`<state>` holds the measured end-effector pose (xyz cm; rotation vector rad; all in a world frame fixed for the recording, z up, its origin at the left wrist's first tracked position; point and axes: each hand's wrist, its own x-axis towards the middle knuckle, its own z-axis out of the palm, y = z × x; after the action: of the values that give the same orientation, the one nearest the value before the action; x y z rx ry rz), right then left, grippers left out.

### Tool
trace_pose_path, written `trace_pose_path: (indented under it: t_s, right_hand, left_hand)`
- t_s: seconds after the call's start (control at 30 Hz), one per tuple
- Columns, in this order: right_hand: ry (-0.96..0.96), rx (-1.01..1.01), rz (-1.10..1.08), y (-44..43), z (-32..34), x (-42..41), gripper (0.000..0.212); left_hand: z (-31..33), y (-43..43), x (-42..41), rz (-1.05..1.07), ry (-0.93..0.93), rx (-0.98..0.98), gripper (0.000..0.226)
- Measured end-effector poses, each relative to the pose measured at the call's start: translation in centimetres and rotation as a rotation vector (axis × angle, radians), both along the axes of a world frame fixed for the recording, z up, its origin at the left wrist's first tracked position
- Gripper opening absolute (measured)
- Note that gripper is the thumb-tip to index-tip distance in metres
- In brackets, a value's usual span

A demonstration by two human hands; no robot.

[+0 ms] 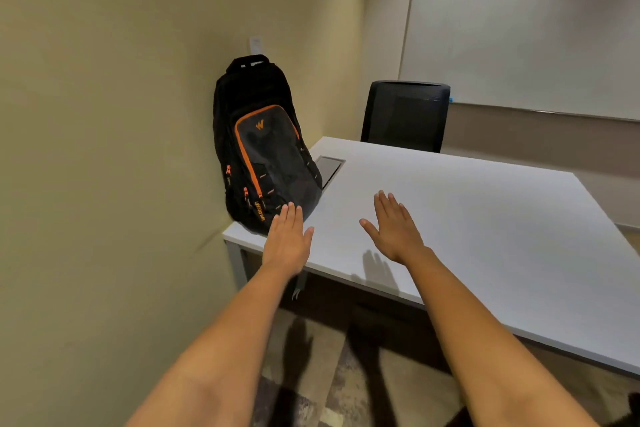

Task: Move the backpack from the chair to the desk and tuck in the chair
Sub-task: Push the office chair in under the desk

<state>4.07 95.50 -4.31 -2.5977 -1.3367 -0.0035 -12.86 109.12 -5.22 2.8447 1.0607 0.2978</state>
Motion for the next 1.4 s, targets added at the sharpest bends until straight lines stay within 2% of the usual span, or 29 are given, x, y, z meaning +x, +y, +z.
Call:
trace_pose_path:
  t_s: [0.37,0.57,0.93,1.2,1.4]
  right_hand:
    - [0.023,-0.117,0.061,-16.4,-2.5,-1.2,0.071]
    - [0.029,-0.124,0.105,-21.2,-3.4,-2.0,0.072]
    - [0.02,-0.078,0.193,-26.7,-1.7,-3.4,0.071]
    - [0.019,-0.049,0.223,-36.0,0.1,-6.3,0.07]
    - [0.003,-0.057,0.238,-43.2,2.0,-6.5,0.069]
  left_hand:
    - [-2.4,-17.1,-2.4,0.042,-0.047,-0.13,0.058]
    - [-2.4,-22.5,-3.8,0.083,-0.055,-0.117,0.059]
    - [-1.6,-30.3,-7.3,0.194,-0.084,-0.078,0.059]
    - [-0.8,-39.9,-10.7,0.239,-0.08,-0.079,0.059]
    - [0.1,-46.5,-9.5,0.218,-0.076,-0.092,0.059]
